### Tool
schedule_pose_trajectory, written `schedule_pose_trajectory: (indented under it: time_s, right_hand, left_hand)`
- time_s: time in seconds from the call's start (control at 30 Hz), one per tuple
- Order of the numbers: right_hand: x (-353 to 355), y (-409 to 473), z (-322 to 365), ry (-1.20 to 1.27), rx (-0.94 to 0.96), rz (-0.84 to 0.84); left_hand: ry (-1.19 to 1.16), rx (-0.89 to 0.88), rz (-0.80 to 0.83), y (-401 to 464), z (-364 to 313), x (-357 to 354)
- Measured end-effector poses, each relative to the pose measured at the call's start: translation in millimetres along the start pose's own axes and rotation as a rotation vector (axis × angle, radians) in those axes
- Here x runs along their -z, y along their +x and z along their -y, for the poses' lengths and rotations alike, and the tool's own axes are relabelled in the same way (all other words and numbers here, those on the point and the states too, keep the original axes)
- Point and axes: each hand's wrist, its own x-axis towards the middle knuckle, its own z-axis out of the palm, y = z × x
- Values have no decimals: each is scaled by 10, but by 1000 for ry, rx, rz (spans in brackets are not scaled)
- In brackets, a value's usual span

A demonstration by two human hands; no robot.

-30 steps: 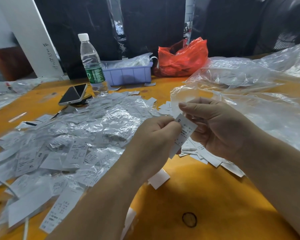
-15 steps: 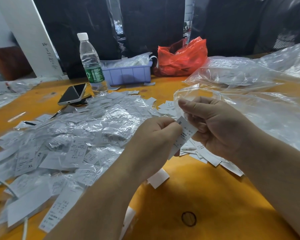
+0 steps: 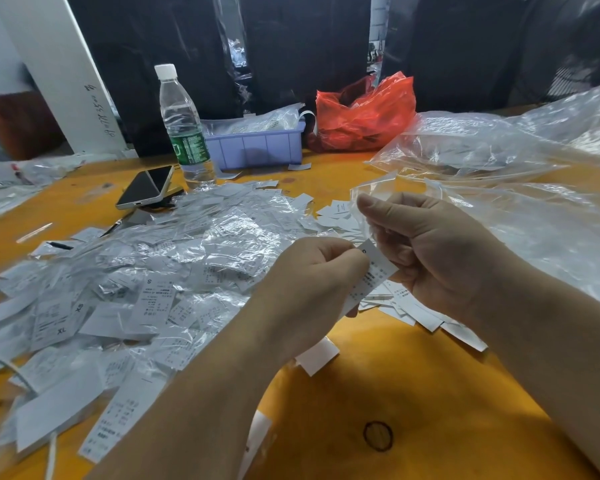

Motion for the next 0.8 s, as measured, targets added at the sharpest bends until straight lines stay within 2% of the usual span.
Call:
schedule_pose_trajectory:
  time_s: [0.23,0.47,0.8]
  right_hand:
    - [-6,-6,4,-12,4,7]
    - [-3,0,11,-19,-19,34]
    - [-3,12,2,-98,-72,21]
  left_hand:
    - [9,16,-38,15,11,3]
    - [25,51,-195,44,53,47]
    - [-1,55,-199,41,58,59]
